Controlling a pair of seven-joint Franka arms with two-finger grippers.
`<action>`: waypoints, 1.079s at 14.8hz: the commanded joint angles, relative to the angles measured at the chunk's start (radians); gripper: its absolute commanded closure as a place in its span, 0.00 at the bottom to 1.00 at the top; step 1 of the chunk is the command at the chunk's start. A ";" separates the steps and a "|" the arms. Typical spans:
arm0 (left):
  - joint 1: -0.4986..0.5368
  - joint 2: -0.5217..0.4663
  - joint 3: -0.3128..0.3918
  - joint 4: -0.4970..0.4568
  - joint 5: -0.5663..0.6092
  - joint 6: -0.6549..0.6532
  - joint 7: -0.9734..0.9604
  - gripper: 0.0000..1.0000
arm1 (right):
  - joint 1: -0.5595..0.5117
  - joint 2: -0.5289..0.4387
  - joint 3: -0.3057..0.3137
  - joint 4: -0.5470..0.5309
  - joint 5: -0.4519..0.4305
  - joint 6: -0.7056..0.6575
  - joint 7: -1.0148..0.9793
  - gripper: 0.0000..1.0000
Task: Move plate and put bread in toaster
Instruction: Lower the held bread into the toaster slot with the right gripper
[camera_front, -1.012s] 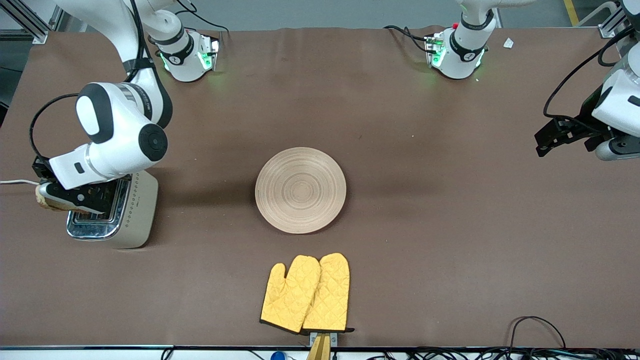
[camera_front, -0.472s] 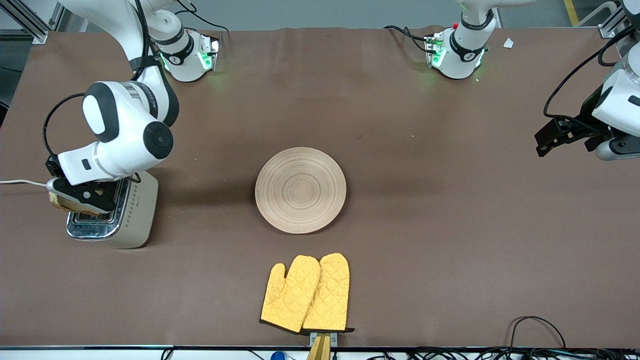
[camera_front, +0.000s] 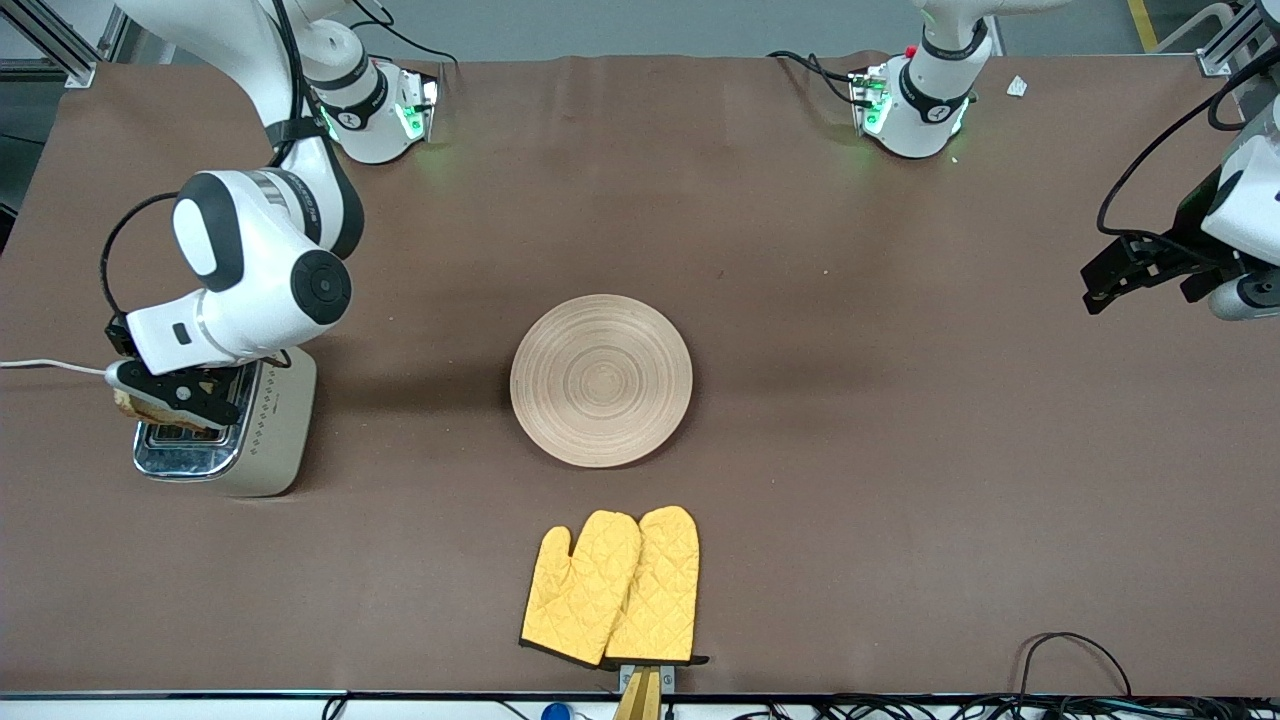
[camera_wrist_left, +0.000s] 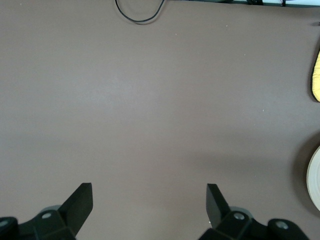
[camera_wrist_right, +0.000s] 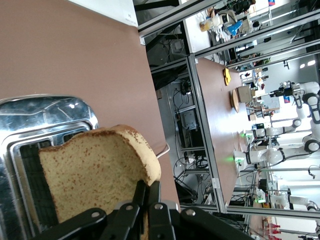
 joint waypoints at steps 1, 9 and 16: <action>0.003 -0.001 -0.003 0.018 0.004 -0.010 0.014 0.00 | 0.001 0.012 0.004 0.002 0.024 0.000 0.027 1.00; 0.003 0.000 -0.004 0.018 0.001 -0.011 0.014 0.00 | -0.024 0.057 0.002 -0.024 0.052 0.106 0.033 1.00; 0.015 -0.006 0.005 0.020 -0.056 -0.039 0.080 0.00 | -0.085 0.061 0.004 0.010 0.296 0.155 0.008 0.00</action>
